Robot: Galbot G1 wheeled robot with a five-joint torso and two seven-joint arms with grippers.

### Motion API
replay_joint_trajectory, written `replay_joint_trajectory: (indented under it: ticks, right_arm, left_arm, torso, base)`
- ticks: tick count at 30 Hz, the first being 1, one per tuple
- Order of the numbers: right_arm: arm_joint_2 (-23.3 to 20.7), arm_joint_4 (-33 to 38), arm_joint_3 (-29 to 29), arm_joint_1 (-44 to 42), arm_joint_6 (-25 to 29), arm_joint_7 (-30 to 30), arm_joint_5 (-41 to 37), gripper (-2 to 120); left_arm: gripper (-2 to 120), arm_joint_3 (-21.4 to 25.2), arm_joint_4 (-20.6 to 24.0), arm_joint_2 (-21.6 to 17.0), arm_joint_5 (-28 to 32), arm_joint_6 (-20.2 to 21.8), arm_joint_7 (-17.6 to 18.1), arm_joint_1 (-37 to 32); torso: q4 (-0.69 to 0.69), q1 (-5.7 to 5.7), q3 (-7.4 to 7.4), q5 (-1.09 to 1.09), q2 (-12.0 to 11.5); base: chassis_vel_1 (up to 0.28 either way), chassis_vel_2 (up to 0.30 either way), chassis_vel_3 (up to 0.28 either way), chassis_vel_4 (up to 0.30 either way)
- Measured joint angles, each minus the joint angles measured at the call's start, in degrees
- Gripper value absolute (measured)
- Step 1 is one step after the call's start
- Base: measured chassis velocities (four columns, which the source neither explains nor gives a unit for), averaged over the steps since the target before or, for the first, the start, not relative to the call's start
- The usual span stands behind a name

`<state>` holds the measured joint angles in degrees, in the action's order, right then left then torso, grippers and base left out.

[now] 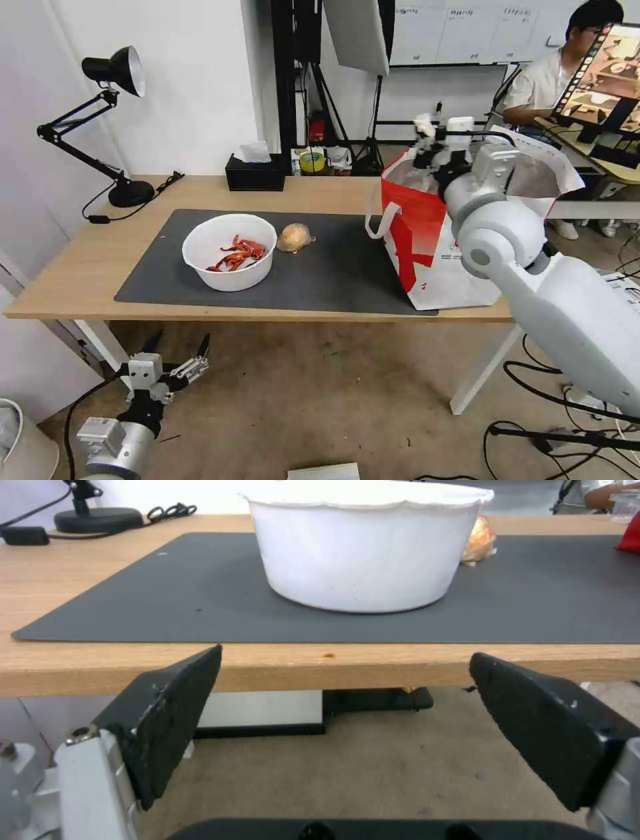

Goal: Pick up the trash from the table and place it into the takeout bag.

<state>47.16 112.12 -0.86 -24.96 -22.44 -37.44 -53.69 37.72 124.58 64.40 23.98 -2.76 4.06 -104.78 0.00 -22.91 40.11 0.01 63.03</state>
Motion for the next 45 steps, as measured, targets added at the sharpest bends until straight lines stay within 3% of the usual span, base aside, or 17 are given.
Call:
replay_joint_trajectory:
  ticks: [7,21,29,31,35,45]
  right_arm:
    - [-0.4,0.5,1.5,-2.0,-0.3,-2.8,1.0,0]
    - [-1.5,1.8,3.2,-4.8,-0.1,-1.8,1.3,54]
    - [-2.1,2.7,3.3,-5.5,-0.2,0.2,1.3,78]
    - [-2.2,3.1,3.3,-5.7,0.1,2.5,1.0,89]
    - [-2.2,3.7,3.0,-5.7,3.6,8.4,0.2,99]
    - [-4.5,8.4,2.7,-9.3,7.1,24.5,-2.2,100]
  left_arm:
    - [100,-0.4,0.0,0.0,-0.3,0.0,0.0,0.1]
    - [100,-0.5,0.2,0.0,-0.5,0.0,0.0,0.3]
    - [100,-0.2,0.4,0.0,-0.5,0.0,-0.1,0.3]
    - [100,0.0,0.4,0.0,-0.5,0.0,-0.1,0.2]
    - [100,0.0,0.4,0.0,-0.5,0.0,-0.1,0.2]
    - [100,-0.1,0.1,0.1,-0.4,0.0,-0.1,0.6]
  torso:
    - [0.0,0.0,0.0,0.0,0.0]
    - [0.0,-0.01,0.0,0.0,0.0]
    - [0.0,0.0,0.0,0.0,0.0]
    - [0.0,0.0,0.0,-0.01,0.0]
    - [0.0,0.0,0.0,-0.01,0.0]
    - [0.0,0.0,0.0,0.0,0.0]
  base:
    - [0.0,0.0,0.0,0.0]
    - [0.0,0.0,0.0,0.0]
    - [0.0,0.0,0.0,0.0]
    - [0.0,0.0,0.0,0.0]
    - [0.0,0.0,0.0,0.0]
    - [0.0,0.0,0.0,0.0]
